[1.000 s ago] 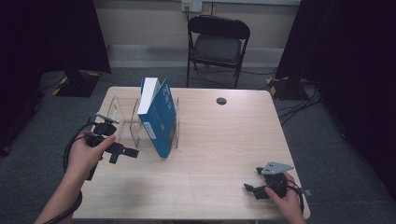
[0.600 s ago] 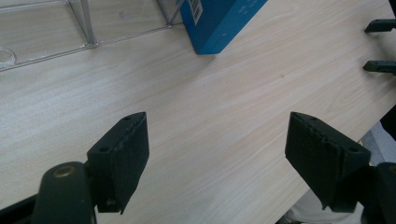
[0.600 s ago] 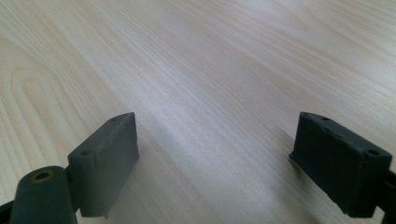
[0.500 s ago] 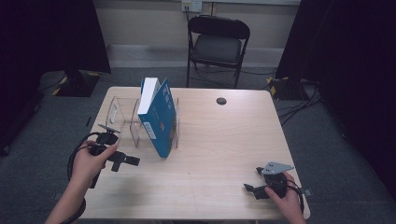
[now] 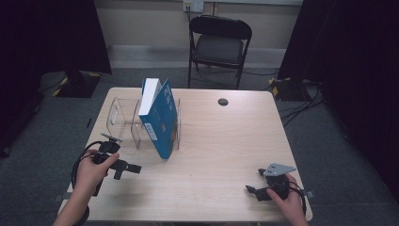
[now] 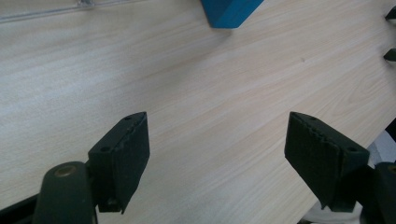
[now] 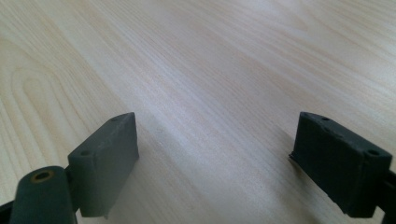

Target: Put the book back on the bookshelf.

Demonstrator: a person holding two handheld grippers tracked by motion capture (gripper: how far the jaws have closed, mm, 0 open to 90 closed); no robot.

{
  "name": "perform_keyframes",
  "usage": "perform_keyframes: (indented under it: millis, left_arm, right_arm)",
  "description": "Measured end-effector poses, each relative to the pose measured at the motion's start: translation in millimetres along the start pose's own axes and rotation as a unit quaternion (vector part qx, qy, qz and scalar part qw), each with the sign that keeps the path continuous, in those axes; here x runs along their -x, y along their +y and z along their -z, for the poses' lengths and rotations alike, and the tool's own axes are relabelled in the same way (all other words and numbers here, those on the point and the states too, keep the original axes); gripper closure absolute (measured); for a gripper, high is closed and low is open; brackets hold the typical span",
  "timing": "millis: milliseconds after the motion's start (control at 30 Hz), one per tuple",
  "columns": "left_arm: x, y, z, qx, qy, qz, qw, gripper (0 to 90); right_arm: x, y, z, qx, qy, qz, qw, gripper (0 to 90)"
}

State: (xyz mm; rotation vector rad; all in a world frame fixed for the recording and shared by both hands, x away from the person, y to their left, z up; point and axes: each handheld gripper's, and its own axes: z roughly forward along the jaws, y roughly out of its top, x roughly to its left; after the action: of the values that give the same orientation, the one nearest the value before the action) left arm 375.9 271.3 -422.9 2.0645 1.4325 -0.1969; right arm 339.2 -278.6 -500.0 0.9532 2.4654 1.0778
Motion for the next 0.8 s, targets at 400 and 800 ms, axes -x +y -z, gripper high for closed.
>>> perform_keyframes:
  millis: [400,800]
  left_arm:
    - [-8.6,-11.9,-16.9,-0.001,-0.007,0.004,1.0,22.4]
    - [-19.4,-23.8,-24.8,-0.006,-0.003,0.001,1.0,22.3]
  right_arm:
    - [0.0,0.0,0.0,0.0,0.0,0.0,1.0,13.2]
    - [0.0,0.0,0.0,0.0,0.0,0.0,1.0,13.2]
